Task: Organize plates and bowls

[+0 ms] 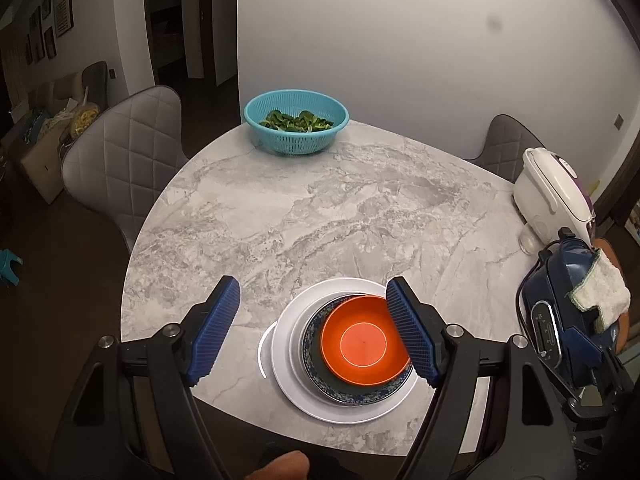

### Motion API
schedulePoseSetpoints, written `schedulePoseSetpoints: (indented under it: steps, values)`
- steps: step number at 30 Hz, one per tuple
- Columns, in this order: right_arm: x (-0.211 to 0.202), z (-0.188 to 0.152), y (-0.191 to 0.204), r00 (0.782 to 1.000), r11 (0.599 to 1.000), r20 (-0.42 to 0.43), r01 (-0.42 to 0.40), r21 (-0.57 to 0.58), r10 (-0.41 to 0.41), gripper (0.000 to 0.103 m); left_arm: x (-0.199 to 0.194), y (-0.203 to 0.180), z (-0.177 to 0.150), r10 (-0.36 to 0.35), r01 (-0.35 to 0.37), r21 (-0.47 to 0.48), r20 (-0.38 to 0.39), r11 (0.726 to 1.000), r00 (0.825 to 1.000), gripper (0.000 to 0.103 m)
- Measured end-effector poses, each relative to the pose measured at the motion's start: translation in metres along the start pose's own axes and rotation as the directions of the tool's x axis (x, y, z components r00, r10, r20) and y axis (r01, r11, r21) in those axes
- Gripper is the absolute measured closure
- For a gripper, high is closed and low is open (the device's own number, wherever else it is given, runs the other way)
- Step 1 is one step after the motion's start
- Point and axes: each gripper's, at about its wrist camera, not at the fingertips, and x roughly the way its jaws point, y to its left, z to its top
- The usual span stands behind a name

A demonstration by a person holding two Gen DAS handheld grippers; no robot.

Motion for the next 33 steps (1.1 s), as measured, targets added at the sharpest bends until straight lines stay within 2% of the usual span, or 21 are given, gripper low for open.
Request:
schedulePoseSetpoints:
  steps: [7,16,33]
  values:
    - [0.013,-0.003,0.004,0.997,0.998,-0.041,0.061,-0.016,-0.061,0.0,0.014,-0.002,-0.016,0.04,-0.039,0.048,-0.033,0.998,0.999,0.028]
    - [0.031,-0.002,0.012,0.982,0.983,-0.072,0.168,-0.067,-0.173,0.0,0.038,-0.002,-0.027,0.066,-0.061,0.045,-0.113,0.997,0.991,0.028]
    - [0.044,0.003,0.022,0.973,0.974,-0.084,0.207,-0.089,-0.214,0.0,0.05,-0.007,-0.028,0.091,-0.085,0.05,-0.132,0.995,0.987,0.028]
